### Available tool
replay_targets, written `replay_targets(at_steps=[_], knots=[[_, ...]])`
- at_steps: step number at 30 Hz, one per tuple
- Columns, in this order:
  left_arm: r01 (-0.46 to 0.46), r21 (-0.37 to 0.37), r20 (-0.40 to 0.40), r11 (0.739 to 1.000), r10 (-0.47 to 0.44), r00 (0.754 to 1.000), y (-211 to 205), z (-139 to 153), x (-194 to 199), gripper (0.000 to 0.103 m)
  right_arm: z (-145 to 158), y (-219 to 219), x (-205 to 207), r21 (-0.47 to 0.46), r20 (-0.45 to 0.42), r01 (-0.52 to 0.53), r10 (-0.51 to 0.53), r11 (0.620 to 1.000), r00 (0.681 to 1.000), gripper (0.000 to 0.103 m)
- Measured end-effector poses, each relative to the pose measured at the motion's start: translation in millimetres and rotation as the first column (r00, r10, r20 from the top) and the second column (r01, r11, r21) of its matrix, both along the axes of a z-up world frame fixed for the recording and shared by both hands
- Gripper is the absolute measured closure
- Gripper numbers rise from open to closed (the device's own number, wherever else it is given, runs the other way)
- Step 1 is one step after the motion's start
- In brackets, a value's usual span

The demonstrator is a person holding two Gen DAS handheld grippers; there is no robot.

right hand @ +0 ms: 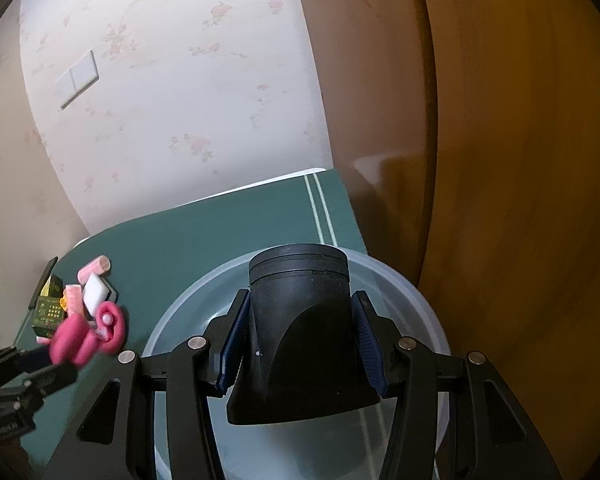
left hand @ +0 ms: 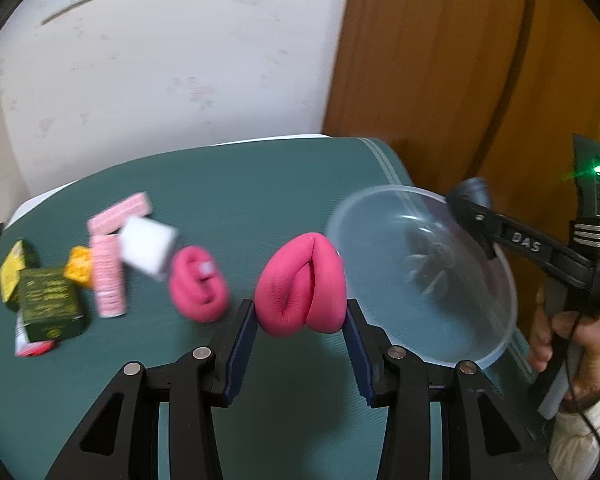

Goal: Organize objects
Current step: 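Carry both items to the clear bowl and open the left tool to drop the pink loop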

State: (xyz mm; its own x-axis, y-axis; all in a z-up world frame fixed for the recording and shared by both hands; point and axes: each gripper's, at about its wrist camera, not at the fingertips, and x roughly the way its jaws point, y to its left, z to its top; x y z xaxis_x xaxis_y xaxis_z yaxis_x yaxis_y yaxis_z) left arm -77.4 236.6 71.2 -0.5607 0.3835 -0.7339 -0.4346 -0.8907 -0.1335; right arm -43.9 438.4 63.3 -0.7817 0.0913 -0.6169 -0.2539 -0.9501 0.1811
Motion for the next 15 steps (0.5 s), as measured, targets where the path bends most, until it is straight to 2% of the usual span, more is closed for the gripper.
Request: replay_targets(at_steps=[15], knots=[[0.086, 0.028, 0.023, 0.996, -0.086, 0.996, 66, -13, -33, 0.056, -6, 11, -7, -0.007, 0.012, -0.006, 0.006, 1.000, 1.000, 0.052]])
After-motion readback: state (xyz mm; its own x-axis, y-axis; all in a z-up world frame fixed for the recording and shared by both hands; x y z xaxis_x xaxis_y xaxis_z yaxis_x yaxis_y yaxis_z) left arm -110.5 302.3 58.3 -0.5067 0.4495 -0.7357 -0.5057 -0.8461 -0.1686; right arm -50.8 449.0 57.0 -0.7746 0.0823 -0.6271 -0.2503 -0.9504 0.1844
